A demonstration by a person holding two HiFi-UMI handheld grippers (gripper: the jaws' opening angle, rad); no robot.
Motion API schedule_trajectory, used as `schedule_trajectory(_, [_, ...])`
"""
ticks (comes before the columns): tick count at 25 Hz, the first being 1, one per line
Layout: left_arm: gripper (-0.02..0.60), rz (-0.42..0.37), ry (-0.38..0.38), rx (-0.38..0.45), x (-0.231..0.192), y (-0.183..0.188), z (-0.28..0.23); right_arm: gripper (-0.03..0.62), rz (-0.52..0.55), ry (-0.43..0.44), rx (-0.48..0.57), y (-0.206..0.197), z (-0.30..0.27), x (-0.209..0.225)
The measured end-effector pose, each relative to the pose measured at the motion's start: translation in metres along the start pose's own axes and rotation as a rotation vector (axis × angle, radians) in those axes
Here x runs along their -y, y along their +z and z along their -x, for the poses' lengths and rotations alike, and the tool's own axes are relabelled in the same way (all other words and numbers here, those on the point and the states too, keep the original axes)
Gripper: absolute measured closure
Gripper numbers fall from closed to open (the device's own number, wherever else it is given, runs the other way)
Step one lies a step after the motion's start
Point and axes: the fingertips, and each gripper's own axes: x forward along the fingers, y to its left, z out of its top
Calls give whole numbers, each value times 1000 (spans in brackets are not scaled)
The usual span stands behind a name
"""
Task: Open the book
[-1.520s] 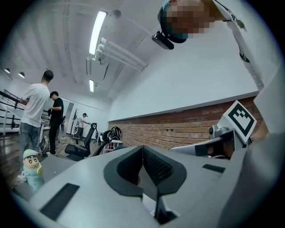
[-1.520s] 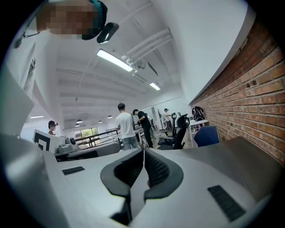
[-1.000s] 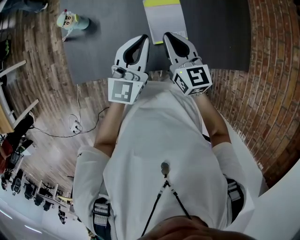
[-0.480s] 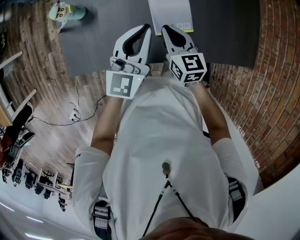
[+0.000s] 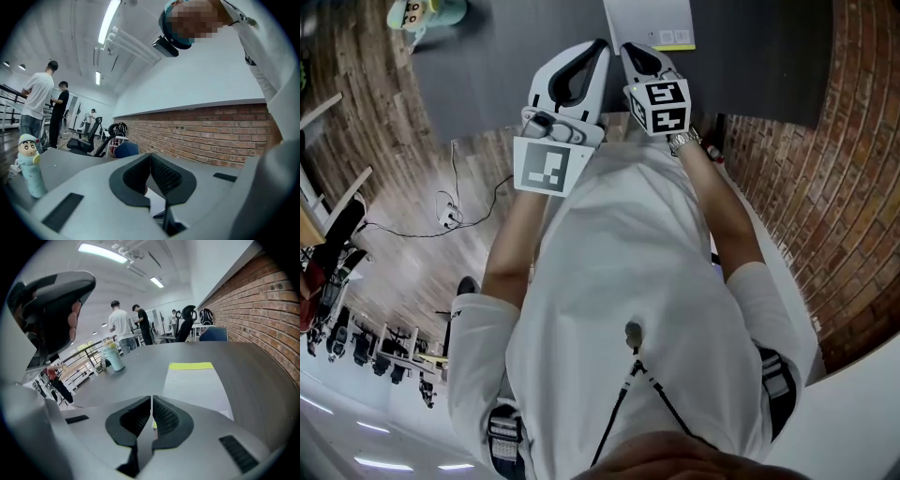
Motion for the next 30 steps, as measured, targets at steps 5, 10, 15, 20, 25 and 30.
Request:
schedule_trajectory(5, [558, 3, 9, -8, -1, -2, 3, 556, 25, -11, -58, -15, -13, 2])
schedule_trajectory(10, [558, 3, 27, 3, -5, 2, 4, 549, 43, -19, -116, -31, -23, 4])
schedule_trajectory(15, [558, -1, 35, 8, -5, 3, 6, 441, 55, -38, -181, -51, -32, 5])
schedule_trajectory(20, [558, 0, 35, 8, -3, 3, 8, 441, 65, -75, -191, -50, -36, 6])
schedule_trajectory(25, [558, 0, 34, 2, -4, 1, 10, 441, 105, -114, -221, -58, -43, 8])
schedule_trajectory(30, [558, 3, 34, 3, -8, 1, 10, 444, 118, -127, -242, -64, -46, 9])
